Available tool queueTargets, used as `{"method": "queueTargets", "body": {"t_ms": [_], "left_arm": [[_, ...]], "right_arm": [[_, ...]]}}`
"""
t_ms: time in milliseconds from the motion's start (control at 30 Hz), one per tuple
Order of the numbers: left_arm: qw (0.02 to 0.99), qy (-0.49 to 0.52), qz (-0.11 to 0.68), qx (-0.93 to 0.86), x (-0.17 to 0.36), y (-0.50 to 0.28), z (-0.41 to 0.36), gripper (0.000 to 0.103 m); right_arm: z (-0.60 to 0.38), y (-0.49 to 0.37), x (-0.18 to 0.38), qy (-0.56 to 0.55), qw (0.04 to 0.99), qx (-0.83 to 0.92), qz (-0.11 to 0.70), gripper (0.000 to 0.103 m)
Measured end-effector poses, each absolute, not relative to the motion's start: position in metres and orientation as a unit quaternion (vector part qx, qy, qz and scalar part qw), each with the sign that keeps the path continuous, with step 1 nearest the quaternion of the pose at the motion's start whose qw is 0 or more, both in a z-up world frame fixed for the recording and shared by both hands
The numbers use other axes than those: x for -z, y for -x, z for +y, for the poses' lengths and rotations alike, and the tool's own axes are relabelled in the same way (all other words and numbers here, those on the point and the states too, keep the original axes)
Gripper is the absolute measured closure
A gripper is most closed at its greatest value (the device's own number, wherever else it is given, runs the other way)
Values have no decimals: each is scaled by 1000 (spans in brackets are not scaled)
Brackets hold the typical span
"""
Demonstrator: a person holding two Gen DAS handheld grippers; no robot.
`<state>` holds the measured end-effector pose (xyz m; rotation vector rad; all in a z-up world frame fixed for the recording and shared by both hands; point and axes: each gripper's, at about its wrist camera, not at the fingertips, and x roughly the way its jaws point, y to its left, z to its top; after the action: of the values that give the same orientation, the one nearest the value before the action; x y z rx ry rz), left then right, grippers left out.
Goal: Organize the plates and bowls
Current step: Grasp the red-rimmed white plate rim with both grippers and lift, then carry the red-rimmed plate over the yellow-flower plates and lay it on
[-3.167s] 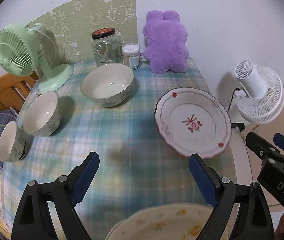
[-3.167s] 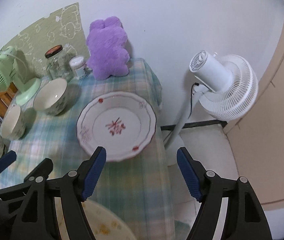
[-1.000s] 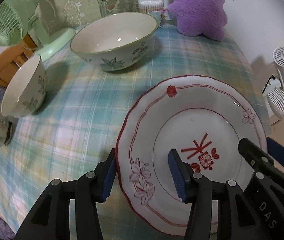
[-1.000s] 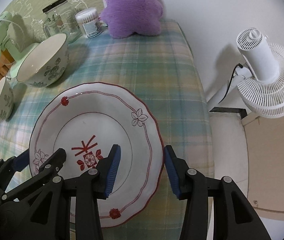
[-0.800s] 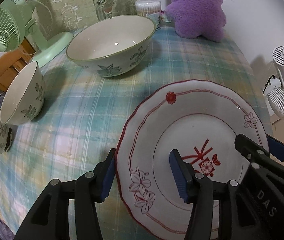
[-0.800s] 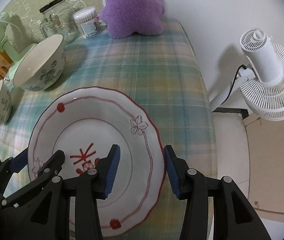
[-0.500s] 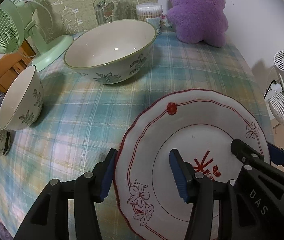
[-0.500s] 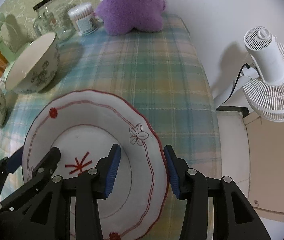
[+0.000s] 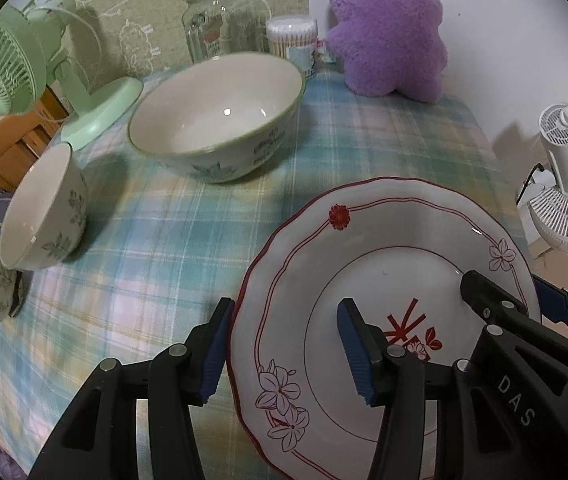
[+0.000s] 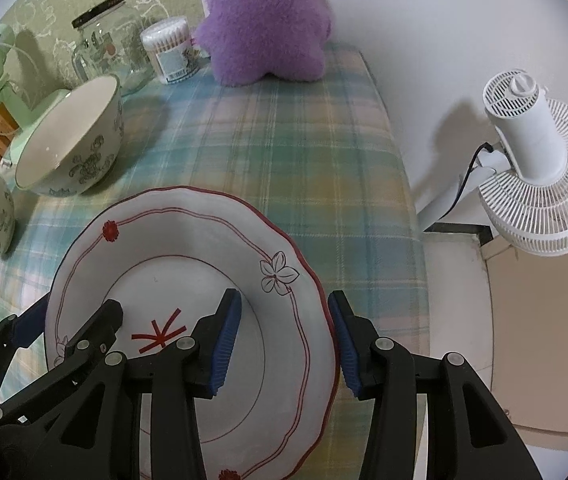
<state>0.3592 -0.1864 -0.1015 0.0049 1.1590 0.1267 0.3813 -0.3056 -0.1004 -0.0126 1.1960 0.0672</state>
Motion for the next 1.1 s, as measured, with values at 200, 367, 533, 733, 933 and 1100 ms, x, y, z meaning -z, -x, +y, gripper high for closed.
{"method": "queueTargets", "body": {"t_ms": [200,367,533,733,933,1100], "left_arm": [[844,-9,533,-60,77,-349,-190,51],[851,-13,521,-55,55,-337,-192,51],[858,-17,512,-39,37,-320,-191,51],[859,-28,511,-17,29,-291,-193,51],[852,-22,523,1,31,-260,-188,51],[844,-32,535,21,40,-236,-191,51]], "right_arm": [[-308,-377,79,-2,834,-32,550,53],[-311,-366,58,-9,841,-29,540,53],[-311,-349,37,-12,848,-20,529,53],[-312,-319,22,-15,849,3,528,53],[-311,-281,19,-12,844,22,536,53],[-310,-250,24,-18,835,36,548,53]]}}
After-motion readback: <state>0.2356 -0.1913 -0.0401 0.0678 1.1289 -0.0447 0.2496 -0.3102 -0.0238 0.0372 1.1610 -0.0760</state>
